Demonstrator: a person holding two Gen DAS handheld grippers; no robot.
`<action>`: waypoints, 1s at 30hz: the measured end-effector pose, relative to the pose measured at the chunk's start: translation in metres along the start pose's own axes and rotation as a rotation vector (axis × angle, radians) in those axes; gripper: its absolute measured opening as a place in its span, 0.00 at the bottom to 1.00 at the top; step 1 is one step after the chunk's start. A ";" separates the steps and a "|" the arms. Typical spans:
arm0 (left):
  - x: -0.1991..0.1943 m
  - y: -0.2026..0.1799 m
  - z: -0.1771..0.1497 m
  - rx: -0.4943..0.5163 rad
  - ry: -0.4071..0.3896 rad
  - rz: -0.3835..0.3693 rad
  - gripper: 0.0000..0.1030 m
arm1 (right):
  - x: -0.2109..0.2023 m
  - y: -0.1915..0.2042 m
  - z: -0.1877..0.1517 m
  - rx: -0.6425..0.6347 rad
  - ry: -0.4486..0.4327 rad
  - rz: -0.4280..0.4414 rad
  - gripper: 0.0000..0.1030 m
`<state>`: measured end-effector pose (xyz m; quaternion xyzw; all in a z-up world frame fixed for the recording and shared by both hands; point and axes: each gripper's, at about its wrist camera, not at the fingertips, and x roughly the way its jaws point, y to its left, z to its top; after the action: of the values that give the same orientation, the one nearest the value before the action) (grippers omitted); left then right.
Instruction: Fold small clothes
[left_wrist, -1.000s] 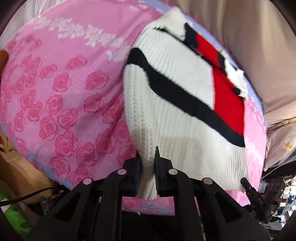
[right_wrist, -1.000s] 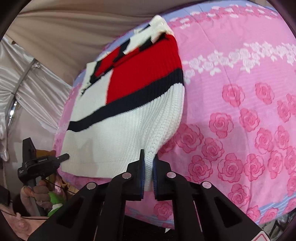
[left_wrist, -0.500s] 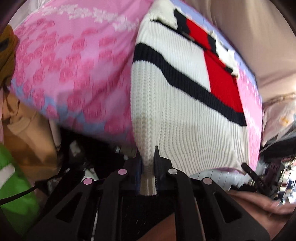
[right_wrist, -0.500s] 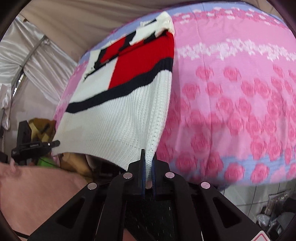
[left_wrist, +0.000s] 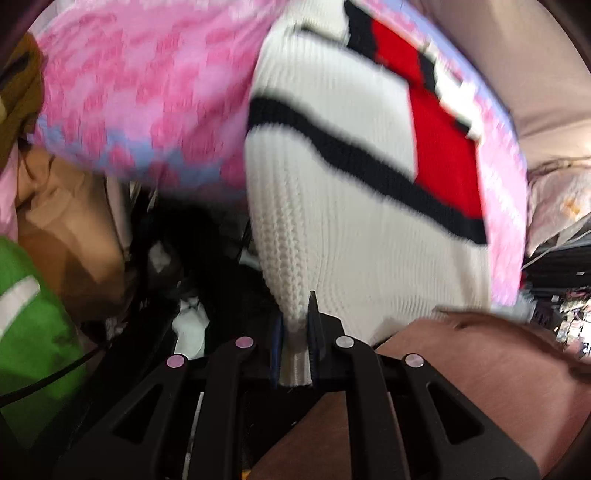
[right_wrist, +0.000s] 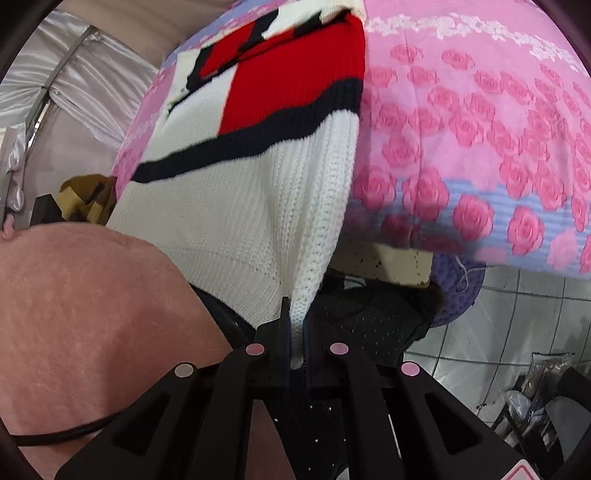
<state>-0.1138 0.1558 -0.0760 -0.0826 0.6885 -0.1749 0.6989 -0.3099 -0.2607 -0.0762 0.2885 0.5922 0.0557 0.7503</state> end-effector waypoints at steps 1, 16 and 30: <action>-0.006 -0.004 0.008 -0.001 -0.032 -0.005 0.10 | -0.008 0.000 0.012 0.004 -0.046 0.003 0.04; -0.033 -0.110 0.259 0.122 -0.518 0.040 0.11 | -0.007 -0.001 0.272 0.058 -0.579 -0.036 0.04; 0.011 -0.111 0.334 0.024 -0.603 0.262 0.39 | 0.005 0.009 0.327 0.123 -0.754 -0.184 0.60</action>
<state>0.2026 0.0070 -0.0340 -0.0334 0.4532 -0.0592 0.8888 -0.0052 -0.3713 -0.0332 0.2789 0.3006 -0.1573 0.8984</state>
